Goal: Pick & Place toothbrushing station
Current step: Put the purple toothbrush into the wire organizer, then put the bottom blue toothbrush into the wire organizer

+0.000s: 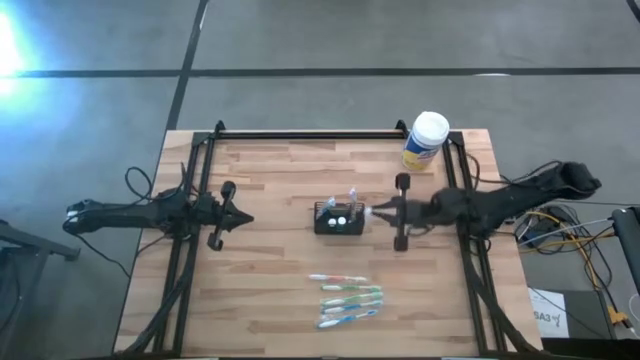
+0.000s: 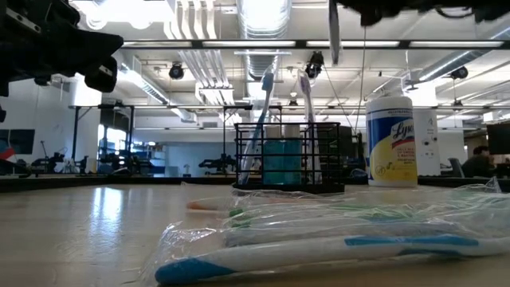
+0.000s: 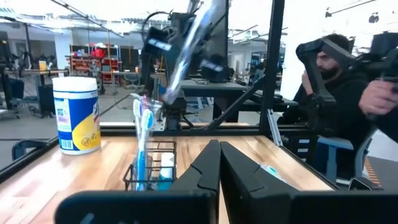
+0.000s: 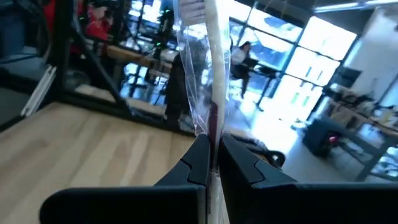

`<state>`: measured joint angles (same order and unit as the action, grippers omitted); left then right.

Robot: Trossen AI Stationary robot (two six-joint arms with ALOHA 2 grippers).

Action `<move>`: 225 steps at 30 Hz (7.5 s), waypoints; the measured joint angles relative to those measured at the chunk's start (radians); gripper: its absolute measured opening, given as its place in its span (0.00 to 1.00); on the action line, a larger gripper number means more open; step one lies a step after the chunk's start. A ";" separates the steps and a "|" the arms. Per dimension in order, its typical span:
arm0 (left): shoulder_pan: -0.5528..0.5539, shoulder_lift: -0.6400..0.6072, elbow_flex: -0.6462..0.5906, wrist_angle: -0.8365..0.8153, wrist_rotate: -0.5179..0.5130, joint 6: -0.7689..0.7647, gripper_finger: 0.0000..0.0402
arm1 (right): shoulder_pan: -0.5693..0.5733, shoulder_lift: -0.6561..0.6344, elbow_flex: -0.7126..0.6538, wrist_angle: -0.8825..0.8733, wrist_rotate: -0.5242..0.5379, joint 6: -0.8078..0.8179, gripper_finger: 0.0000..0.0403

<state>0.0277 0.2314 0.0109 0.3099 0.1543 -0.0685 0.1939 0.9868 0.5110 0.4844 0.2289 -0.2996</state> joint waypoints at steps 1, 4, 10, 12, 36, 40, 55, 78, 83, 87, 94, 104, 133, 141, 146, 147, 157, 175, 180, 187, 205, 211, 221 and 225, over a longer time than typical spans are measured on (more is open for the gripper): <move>0.000 0.000 0.000 -0.001 0.000 0.000 0.02 | -0.035 -0.021 -0.029 0.012 -0.059 0.001 0.03; 0.000 0.000 0.000 -0.002 0.000 0.007 0.02 | -0.131 -0.057 -0.118 0.109 -0.178 0.054 0.03; 0.000 0.000 0.000 -0.003 -0.008 0.055 0.05 | -0.247 0.011 -0.264 0.427 -0.274 0.183 0.03; 0.000 0.000 0.000 0.004 -0.033 0.057 0.05 | -0.265 0.064 -0.283 0.503 -0.260 0.213 0.03; 0.000 0.000 0.000 0.029 -0.107 0.049 0.02 | -0.288 0.522 -0.293 0.905 -0.162 0.351 0.03; 0.000 0.000 0.000 0.028 -0.111 0.048 0.02 | -0.288 0.586 -0.288 0.954 -0.145 0.374 0.03; 0.000 0.000 0.000 0.026 -0.111 0.037 0.02 | -0.261 0.804 -0.282 1.083 -0.095 0.428 0.03; 0.000 0.000 0.000 0.026 -0.111 0.016 0.02 | -0.262 0.705 -0.337 1.083 -0.098 0.421 0.46; 0.000 0.000 0.000 0.027 -0.112 0.016 0.04 | -0.260 0.596 -0.383 1.084 -0.095 0.414 0.46; 0.000 0.000 0.000 0.027 -0.113 0.008 0.04 | -0.240 0.473 -0.445 1.081 -0.126 0.389 0.38; 0.000 0.000 0.000 0.027 -0.116 0.001 0.02 | -0.238 0.201 -0.503 0.808 -0.211 0.340 0.06; 0.000 0.009 0.000 0.031 -0.191 -0.121 0.03 | -0.238 -0.184 -0.501 0.388 -0.214 0.378 0.03; -0.405 0.855 0.544 0.023 -0.460 -0.361 0.03 | -0.307 -0.398 -0.496 0.217 -0.433 0.414 0.03; -0.459 1.328 1.013 -0.214 -0.383 -0.488 0.11 | -0.306 -0.394 -0.494 0.204 -0.434 0.457 0.03; -0.485 1.572 1.303 -0.331 -0.318 -0.503 0.16 | -0.305 -0.385 -0.499 0.181 -0.437 0.477 0.03; -0.486 1.619 1.360 -0.373 -0.313 -0.505 0.18 | -0.305 -0.383 -0.500 0.177 -0.437 0.479 0.03; -0.491 2.018 1.885 -0.699 -0.232 -0.602 0.37 | -0.296 -0.376 -0.502 0.157 -0.439 0.487 0.03; -0.490 2.264 2.229 -1.182 -0.196 -0.591 0.39 | -0.297 -0.378 -0.502 0.203 -0.438 0.472 0.03; -0.485 2.259 2.200 -1.182 -0.193 -0.573 0.38 | -0.297 -0.378 -0.502 0.203 -0.438 0.465 0.03; -0.485 2.258 2.198 -1.221 -0.194 -0.527 0.34 | -0.297 -0.374 -0.502 0.202 -0.438 0.472 0.03; -0.491 2.226 2.179 -1.212 -0.201 -0.378 0.05 | -0.296 -0.374 -0.502 0.200 -0.438 0.480 0.03; -0.516 2.085 2.164 -1.203 -0.303 -0.278 0.01 | -0.297 -0.367 -0.502 0.191 -0.438 0.477 0.03; -0.599 1.525 1.571 -0.792 -0.571 -0.106 0.00 | -0.296 -0.358 -0.502 0.178 -0.438 0.480 0.03; -0.635 1.239 1.111 -0.418 -0.631 -0.037 0.00 | -0.296 -0.356 -0.502 0.185 -0.438 0.481 0.03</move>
<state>-0.6074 1.4706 1.1219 -0.1084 -0.4766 -0.1050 -0.1024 0.6312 0.0093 0.6694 -0.2092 0.1812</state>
